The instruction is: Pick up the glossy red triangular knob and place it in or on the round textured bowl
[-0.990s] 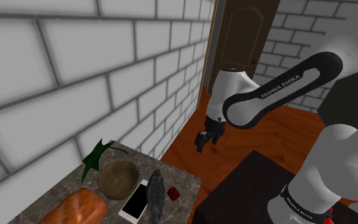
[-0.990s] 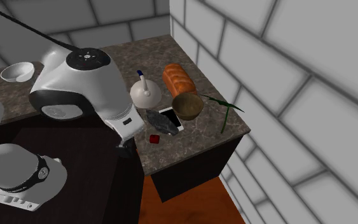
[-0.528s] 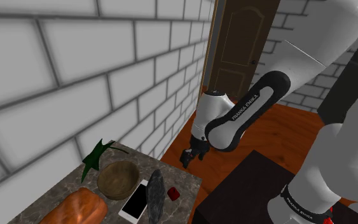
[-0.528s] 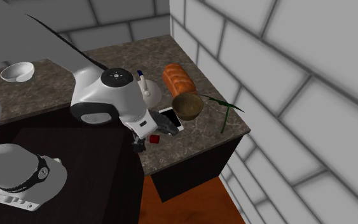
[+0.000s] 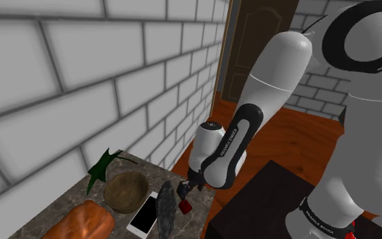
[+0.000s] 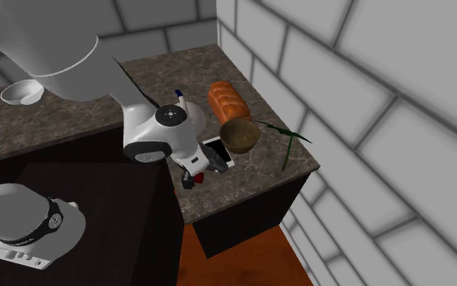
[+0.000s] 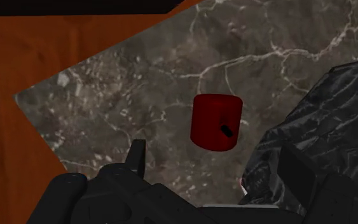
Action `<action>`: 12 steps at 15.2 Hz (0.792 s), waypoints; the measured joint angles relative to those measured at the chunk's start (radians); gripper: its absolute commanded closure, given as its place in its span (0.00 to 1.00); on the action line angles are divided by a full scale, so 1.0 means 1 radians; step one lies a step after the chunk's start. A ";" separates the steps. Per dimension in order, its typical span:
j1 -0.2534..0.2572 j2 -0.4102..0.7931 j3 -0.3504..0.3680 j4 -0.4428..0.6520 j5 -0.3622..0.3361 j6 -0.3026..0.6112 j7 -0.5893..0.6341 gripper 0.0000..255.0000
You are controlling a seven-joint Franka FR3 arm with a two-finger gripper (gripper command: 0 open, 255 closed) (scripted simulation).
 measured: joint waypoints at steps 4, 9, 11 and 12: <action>0.012 0.114 -0.001 0.061 0.003 0.060 0.007 0.00; 0.020 0.196 -0.011 0.094 0.005 0.120 0.004 0.00; 0.027 0.224 -0.010 0.109 0.003 0.126 0.003 0.00; 0.033 0.230 -0.008 0.112 0.003 0.126 0.004 0.00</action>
